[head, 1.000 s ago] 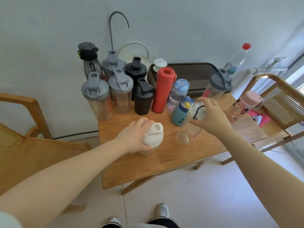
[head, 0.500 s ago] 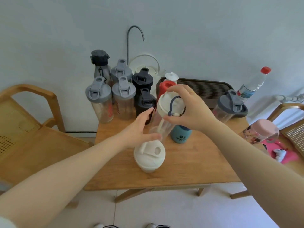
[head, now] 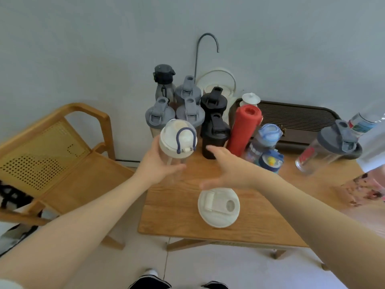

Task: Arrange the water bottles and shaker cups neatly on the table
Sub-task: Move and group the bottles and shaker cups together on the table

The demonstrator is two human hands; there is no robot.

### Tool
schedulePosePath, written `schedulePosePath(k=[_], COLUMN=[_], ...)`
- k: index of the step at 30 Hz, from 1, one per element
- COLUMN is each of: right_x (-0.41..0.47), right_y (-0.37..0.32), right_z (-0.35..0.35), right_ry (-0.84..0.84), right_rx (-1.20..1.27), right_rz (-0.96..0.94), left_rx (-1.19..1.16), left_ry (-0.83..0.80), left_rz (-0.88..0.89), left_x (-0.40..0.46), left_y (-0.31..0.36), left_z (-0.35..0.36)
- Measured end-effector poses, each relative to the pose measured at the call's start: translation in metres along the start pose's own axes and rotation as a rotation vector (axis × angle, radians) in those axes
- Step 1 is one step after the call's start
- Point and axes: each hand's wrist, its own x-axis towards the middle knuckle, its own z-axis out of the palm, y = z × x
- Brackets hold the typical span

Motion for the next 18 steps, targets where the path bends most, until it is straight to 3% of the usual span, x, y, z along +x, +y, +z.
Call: schedulePosePath(k=[2,4,12,18], right_x=[-0.006,-0.008,-0.001,-0.001], right_y=[0.008,0.014,0.023,0.015], right_z=[0.013,0.023,0.022,0.017], right_ry=[-0.229,-0.31,-0.094,-0.184], right_rx=[-0.174,-0.208,0.065,-0.245], right_rz=[0.079,0.126,0.165,0.207], left_rx=[-0.006,-0.005,0.007,0.013], left_ry=[-0.018,-0.04,-0.148,-0.141], left_rz=[-0.044,-0.064,-0.02,0.041], left_x=[0.001,0.001,0.01,0.023], left_y=[-0.016,-0.026,-0.042,-0.048], left_z=[-0.005,-0.006,-0.003,-0.011])
